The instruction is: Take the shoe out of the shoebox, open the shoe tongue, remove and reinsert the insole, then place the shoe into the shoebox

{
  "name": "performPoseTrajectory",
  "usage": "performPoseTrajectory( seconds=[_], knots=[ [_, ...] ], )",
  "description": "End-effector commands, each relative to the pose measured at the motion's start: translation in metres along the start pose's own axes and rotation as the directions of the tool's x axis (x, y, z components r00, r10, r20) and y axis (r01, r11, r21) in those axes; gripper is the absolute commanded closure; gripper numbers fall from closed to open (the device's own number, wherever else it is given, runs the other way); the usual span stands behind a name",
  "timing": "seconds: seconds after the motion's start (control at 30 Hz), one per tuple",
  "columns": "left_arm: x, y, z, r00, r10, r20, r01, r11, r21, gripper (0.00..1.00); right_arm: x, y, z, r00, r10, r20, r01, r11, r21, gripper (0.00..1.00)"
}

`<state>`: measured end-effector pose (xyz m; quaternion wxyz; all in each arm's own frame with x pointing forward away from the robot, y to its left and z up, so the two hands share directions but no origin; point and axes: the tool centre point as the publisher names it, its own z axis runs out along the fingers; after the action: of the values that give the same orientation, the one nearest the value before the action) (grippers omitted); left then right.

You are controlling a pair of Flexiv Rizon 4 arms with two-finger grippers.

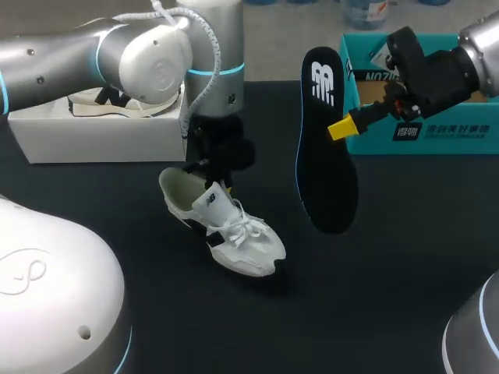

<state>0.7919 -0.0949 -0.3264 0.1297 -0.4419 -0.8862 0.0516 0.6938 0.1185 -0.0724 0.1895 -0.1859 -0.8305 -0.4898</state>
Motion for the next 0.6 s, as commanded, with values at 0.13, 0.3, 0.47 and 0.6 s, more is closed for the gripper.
performPoseTrajectory(
  seconds=[0.13, 0.3, 0.47, 0.6],
  knots=[
    [-0.004, 0.000, -0.003, 0.753, 0.607, -0.253, -0.636, 0.771, -0.044, 1.00, -0.001, 0.001, 0.002, 1.000, 0.001, 0.000, -0.001, 1.000, 0.003, 1.00],
    [-0.012, 0.006, -0.006, 0.697, 0.674, -0.247, -0.696, 0.718, -0.004, 1.00, -0.001, 0.001, 0.002, 1.000, 0.001, 0.000, -0.001, 1.000, 0.003, 1.00],
    [-0.027, 0.011, -0.009, 0.619, 0.749, -0.235, -0.765, 0.643, 0.032, 1.00, -0.001, 0.001, 0.002, 1.000, 0.001, 0.000, -0.001, 1.000, 0.003, 1.00],
    [-0.034, 0.007, -0.009, 0.610, 0.766, -0.204, -0.780, 0.626, 0.019, 1.00, -0.001, 0.001, 0.002, 1.000, 0.001, 0.000, -0.001, 1.000, 0.003, 1.00]
  ],
)
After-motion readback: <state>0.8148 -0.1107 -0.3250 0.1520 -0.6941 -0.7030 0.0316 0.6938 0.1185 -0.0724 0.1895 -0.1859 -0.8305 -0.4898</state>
